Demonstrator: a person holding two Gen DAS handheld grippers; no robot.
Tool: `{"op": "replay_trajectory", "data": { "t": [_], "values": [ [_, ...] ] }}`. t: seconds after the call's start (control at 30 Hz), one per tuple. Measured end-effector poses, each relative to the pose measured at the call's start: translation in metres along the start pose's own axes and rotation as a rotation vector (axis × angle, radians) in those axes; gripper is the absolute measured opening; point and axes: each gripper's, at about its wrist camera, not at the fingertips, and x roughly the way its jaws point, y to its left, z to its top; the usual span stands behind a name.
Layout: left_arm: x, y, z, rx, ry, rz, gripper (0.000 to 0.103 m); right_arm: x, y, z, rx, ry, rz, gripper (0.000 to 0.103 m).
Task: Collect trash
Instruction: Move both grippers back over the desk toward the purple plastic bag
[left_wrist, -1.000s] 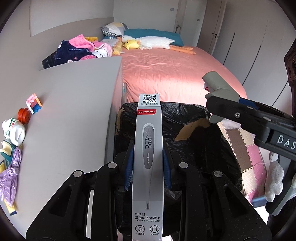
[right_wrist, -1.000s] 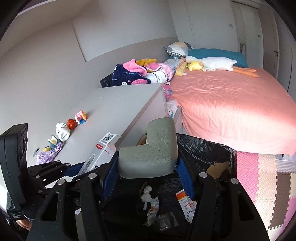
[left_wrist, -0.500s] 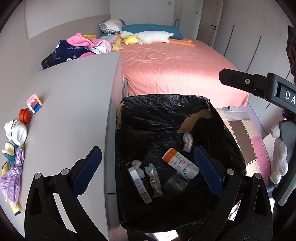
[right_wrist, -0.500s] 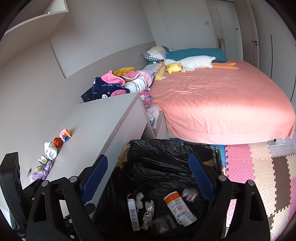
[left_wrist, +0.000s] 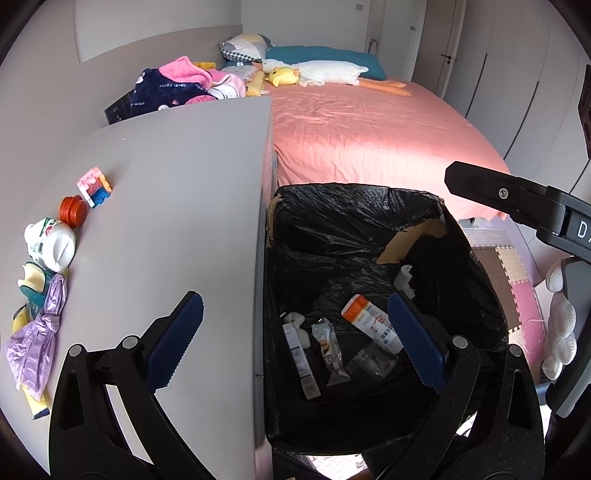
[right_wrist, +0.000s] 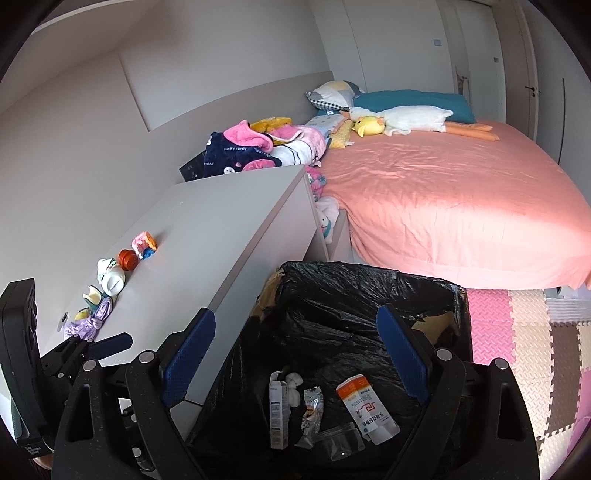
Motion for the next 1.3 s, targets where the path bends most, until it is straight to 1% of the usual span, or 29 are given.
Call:
{"op": "replay_trajectory", "data": {
  "t": [0.23, 0.4, 0.6, 0.93, 1.07, 1.3],
  "values": [
    [-0.006, 0.021, -0.005, -0.028, 0.000, 0.033, 0.097, 0.009, 0.021, 0.000, -0.024, 0.007, 0.030, 0.089],
    [-0.013, 0.039, -0.009, -0.040, -0.004, 0.073, 0.097, 0.016, 0.036, -0.001, -0.041, 0.018, 0.052, 0.089],
    [-0.020, 0.065, -0.013, -0.083, -0.008, 0.114, 0.097, 0.026, 0.058, -0.003, -0.069, 0.021, 0.088, 0.089],
    [-0.027, 0.099, -0.020, -0.118, -0.018, 0.177, 0.097, 0.043, 0.098, -0.008, -0.140, 0.039, 0.146, 0.089],
    [-0.030, 0.116, -0.023, -0.128, -0.018, 0.210, 0.097, 0.050, 0.112, -0.010, -0.170, 0.038, 0.155, 0.089],
    [-0.029, 0.147, -0.027, -0.160, -0.018, 0.254, 0.097, 0.065, 0.129, -0.010, -0.184, 0.067, 0.173, 0.089]
  ]
}}
